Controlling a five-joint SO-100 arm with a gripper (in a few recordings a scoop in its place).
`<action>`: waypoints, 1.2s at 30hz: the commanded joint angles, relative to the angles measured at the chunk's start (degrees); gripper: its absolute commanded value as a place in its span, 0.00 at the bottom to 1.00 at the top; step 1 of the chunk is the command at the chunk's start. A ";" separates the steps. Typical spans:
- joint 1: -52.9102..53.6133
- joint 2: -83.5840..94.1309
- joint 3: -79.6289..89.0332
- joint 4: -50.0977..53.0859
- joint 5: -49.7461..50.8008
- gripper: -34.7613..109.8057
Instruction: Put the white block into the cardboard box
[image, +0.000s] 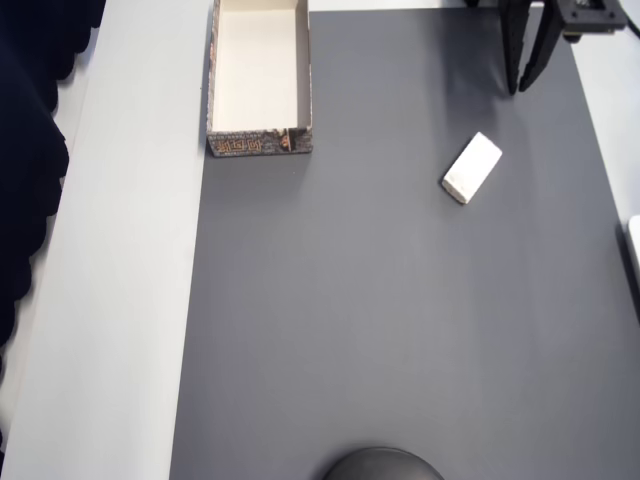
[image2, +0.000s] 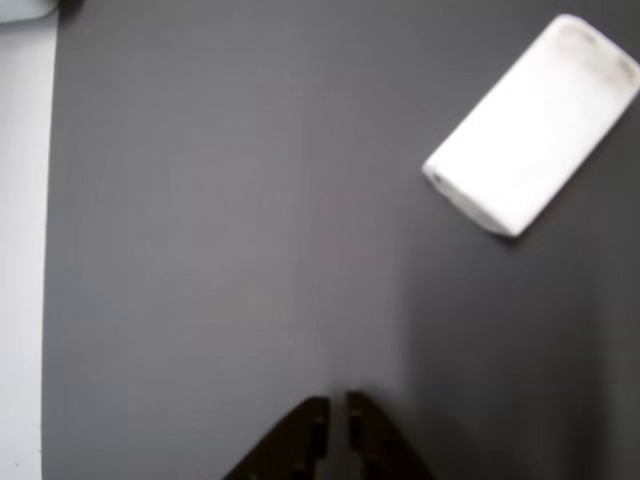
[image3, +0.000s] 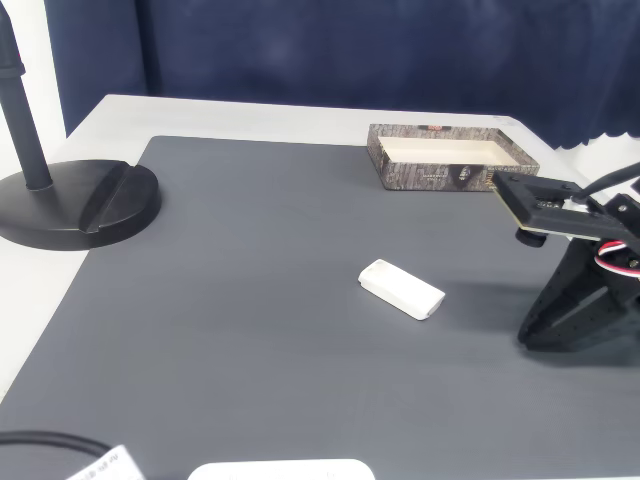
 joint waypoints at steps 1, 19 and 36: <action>0.09 2.02 1.05 0.35 -0.53 0.23; 0.18 2.02 1.05 0.35 -0.62 0.23; -2.02 -1.32 -1.85 -2.11 -5.36 0.23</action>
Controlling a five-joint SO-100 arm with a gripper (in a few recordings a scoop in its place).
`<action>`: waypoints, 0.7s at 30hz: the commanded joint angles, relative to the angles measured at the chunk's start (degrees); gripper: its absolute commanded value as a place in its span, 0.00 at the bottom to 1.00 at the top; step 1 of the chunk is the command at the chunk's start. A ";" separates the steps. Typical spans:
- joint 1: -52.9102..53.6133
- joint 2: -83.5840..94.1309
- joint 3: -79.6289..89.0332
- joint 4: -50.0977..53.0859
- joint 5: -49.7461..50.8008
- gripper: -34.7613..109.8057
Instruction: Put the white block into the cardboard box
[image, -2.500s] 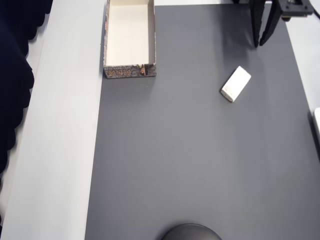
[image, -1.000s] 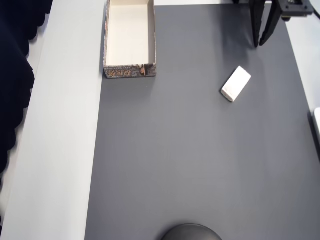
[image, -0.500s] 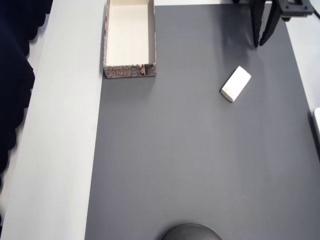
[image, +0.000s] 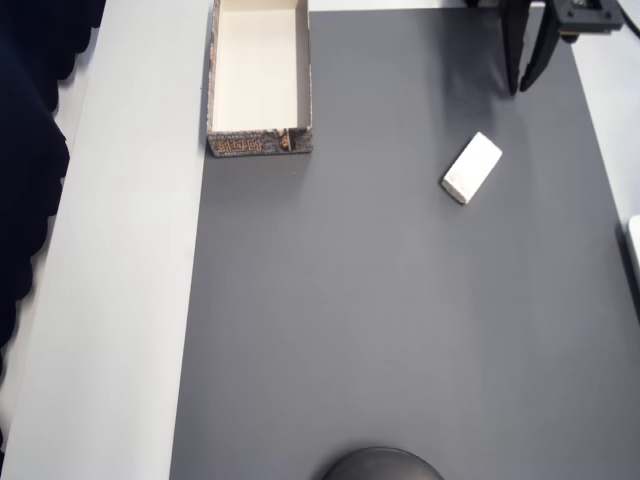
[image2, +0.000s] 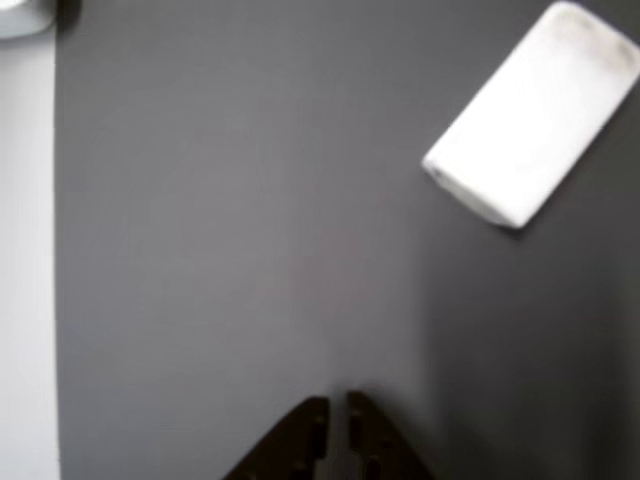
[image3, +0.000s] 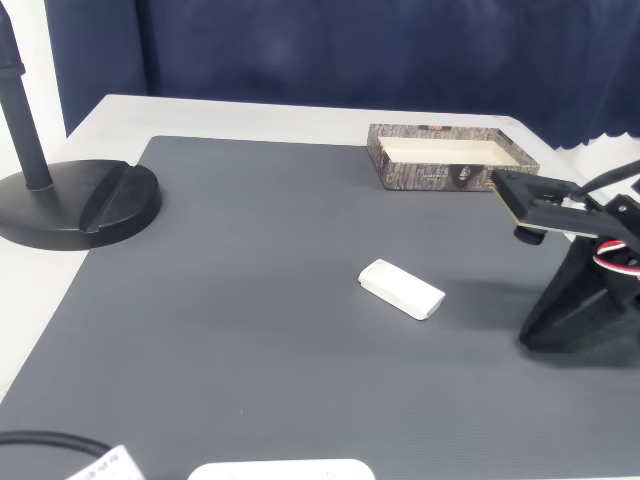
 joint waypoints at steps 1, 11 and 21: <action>-0.79 -3.69 -3.16 -1.76 -1.05 0.23; 3.16 -39.29 -29.44 -1.93 2.72 0.23; 5.36 -66.45 -49.83 -1.41 2.90 0.23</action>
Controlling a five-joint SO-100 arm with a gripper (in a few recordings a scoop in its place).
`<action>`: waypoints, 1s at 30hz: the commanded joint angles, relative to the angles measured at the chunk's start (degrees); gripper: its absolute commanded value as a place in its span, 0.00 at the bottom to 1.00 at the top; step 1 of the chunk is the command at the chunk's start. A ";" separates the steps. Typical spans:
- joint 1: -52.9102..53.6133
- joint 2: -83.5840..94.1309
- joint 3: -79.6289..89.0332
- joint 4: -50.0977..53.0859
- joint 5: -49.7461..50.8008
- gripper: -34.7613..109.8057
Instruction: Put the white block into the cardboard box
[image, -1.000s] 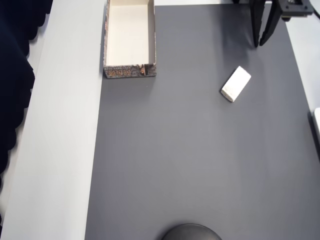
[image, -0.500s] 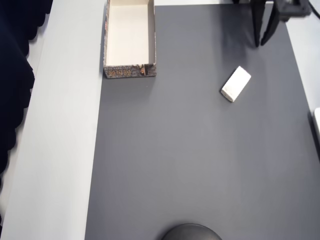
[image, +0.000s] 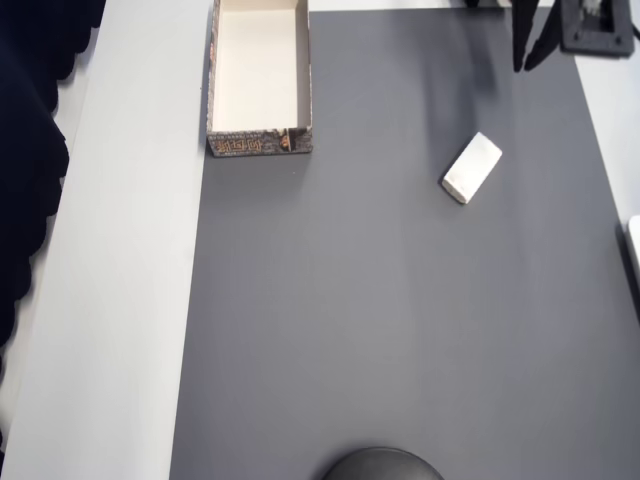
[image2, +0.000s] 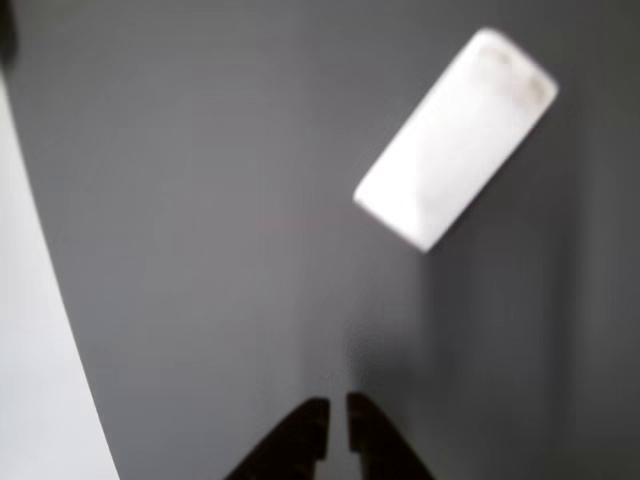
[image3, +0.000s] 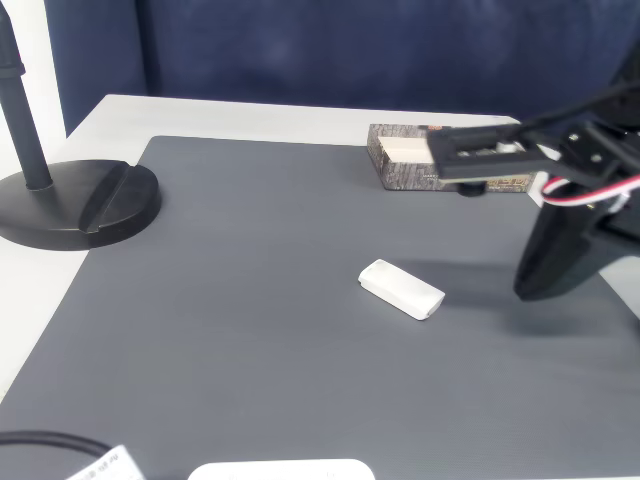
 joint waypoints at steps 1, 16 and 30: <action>0.44 -8.17 -10.20 -0.62 0.18 0.23; 5.01 -34.28 -33.49 2.02 4.22 0.23; 11.60 -40.69 -38.76 2.11 5.01 0.23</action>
